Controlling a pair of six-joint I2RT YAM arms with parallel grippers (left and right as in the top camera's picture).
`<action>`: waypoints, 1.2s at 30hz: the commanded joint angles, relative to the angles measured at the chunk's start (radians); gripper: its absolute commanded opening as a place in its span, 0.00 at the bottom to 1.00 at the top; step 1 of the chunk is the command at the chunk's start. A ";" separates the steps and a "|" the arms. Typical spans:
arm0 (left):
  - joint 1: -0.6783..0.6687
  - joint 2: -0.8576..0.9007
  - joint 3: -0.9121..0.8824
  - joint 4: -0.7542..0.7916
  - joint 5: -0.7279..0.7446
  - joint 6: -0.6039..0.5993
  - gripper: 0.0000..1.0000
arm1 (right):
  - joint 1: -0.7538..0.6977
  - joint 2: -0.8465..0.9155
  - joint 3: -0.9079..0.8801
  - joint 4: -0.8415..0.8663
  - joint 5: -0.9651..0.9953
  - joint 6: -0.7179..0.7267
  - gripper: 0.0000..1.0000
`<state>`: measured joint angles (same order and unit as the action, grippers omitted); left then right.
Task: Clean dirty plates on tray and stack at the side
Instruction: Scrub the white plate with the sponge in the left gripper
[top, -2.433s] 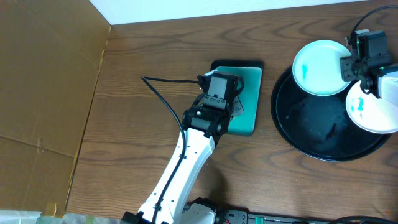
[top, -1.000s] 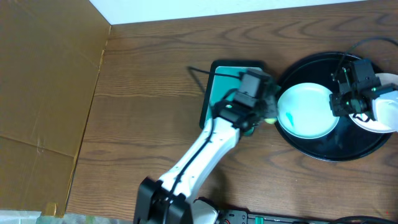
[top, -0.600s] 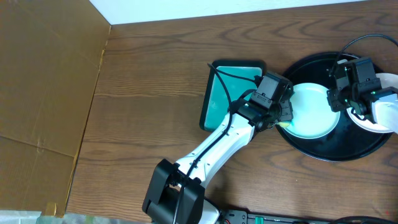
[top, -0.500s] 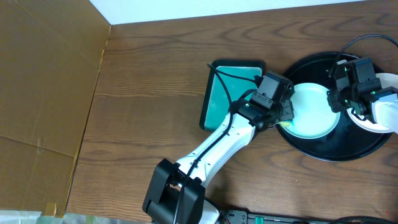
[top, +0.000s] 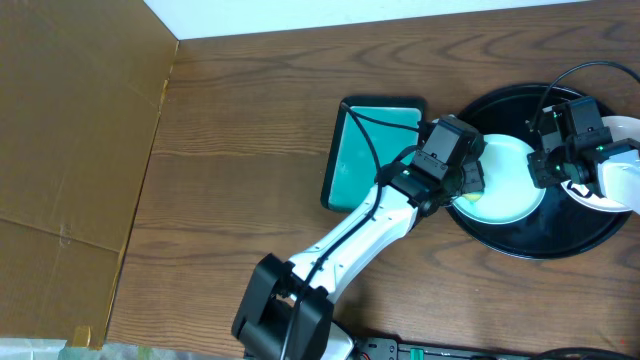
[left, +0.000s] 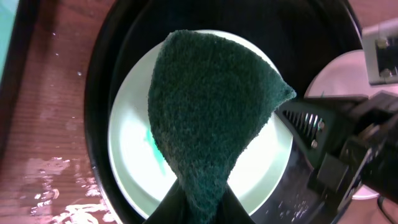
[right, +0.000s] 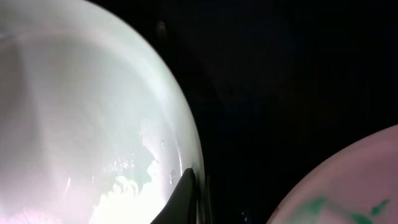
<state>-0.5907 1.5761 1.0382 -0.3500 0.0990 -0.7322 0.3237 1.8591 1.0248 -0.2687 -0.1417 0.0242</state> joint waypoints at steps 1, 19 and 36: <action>-0.022 0.073 0.000 0.052 -0.005 -0.086 0.07 | 0.005 0.020 -0.005 -0.008 0.037 0.157 0.02; -0.065 0.359 0.000 0.256 -0.203 -0.107 0.07 | 0.002 0.020 -0.005 -0.019 0.040 0.365 0.02; -0.019 0.292 0.003 0.106 -0.532 0.085 0.07 | -0.003 0.020 -0.005 -0.024 0.049 0.364 0.02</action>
<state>-0.6491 1.8919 1.0649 -0.2165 -0.3202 -0.6895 0.3244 1.8591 1.0248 -0.2852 -0.1459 0.3756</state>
